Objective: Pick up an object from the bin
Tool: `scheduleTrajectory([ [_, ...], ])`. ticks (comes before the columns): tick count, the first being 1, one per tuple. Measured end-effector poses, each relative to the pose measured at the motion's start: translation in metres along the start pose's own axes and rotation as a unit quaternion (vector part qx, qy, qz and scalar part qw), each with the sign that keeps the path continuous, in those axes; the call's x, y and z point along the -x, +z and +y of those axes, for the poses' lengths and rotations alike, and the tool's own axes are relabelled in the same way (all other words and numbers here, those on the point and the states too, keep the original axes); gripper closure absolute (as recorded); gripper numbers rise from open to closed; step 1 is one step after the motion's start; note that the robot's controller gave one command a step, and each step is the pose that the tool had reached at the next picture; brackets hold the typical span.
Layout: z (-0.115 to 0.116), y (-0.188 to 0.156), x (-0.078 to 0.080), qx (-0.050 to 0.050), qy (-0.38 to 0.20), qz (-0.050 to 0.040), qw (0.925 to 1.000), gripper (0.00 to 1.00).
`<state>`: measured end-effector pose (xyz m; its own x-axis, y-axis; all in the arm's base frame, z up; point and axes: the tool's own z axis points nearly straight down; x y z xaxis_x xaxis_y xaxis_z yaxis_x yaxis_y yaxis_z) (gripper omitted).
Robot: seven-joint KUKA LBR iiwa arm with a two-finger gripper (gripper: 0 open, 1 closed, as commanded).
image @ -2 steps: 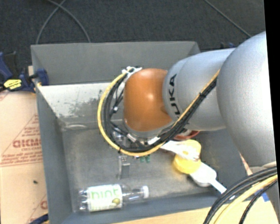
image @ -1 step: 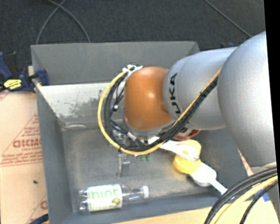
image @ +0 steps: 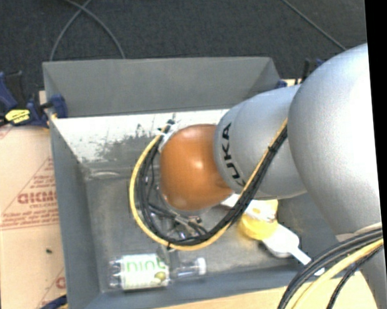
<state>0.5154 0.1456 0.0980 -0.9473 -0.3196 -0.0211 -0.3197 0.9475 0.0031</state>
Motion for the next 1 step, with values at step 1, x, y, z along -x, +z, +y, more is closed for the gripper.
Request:
scheduleTrajectory([
  [1, 0.0228, -0.0423, -0.0252, 0.0, -0.018, 0.0075, 0.9998, 0.0],
])
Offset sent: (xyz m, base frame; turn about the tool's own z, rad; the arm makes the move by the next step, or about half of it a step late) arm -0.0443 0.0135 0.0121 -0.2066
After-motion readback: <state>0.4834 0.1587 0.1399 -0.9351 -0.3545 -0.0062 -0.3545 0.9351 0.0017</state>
